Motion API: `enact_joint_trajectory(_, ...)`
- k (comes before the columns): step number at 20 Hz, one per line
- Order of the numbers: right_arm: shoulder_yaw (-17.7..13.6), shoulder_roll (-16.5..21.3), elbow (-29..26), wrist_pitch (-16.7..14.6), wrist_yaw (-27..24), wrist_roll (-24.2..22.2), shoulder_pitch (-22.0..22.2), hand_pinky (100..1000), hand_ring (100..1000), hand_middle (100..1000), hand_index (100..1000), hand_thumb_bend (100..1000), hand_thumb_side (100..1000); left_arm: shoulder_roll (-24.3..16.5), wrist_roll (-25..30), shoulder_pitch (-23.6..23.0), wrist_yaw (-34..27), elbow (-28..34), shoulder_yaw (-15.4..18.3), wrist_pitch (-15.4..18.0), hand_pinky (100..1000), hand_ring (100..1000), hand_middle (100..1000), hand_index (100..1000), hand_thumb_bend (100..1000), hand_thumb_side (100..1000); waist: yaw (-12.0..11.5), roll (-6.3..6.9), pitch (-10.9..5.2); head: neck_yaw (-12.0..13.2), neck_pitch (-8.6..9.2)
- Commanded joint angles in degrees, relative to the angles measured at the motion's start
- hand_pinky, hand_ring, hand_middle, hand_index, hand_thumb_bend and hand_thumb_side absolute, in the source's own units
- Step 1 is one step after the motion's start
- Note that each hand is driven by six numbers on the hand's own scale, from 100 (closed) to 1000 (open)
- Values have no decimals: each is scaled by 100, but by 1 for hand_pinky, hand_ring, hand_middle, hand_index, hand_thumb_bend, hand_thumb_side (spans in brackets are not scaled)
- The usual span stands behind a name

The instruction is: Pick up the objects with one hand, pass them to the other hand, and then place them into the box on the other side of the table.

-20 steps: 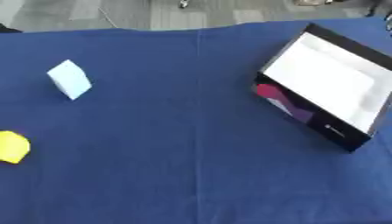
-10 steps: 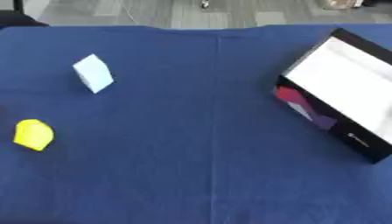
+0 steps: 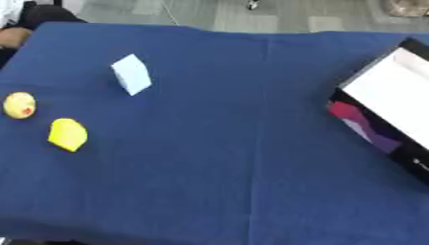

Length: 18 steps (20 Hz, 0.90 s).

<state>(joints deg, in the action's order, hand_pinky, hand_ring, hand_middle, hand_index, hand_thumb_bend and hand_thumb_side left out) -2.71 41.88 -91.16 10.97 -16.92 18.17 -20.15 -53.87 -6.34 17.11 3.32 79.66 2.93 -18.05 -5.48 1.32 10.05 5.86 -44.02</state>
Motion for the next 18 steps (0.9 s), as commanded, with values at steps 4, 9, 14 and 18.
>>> enact_joint_trajectory(4,-60,291,-130,-1,59,9,-58,895,812,864,930,100,455,-542,640,14,338,-101,93,-145,824,814,795,882,448,491,-48,36,1,231,-10)
enact_joint_trajectory(9,-46,296,-129,7,84,-7,-66,895,813,864,929,100,458,-666,1174,30,555,-162,74,-78,836,824,800,872,515,451,-64,22,36,193,-10)
enact_joint_trajectory(14,-42,316,-135,11,107,-10,-63,895,813,864,929,100,455,-786,1657,120,811,-311,-70,194,847,833,797,846,633,388,-41,6,77,49,-10)
enact_joint_trajectory(18,-38,315,-147,13,125,-16,-79,896,813,864,928,100,457,-859,2020,256,1088,-475,-200,437,854,839,804,841,683,368,-16,-16,143,-25,-10)
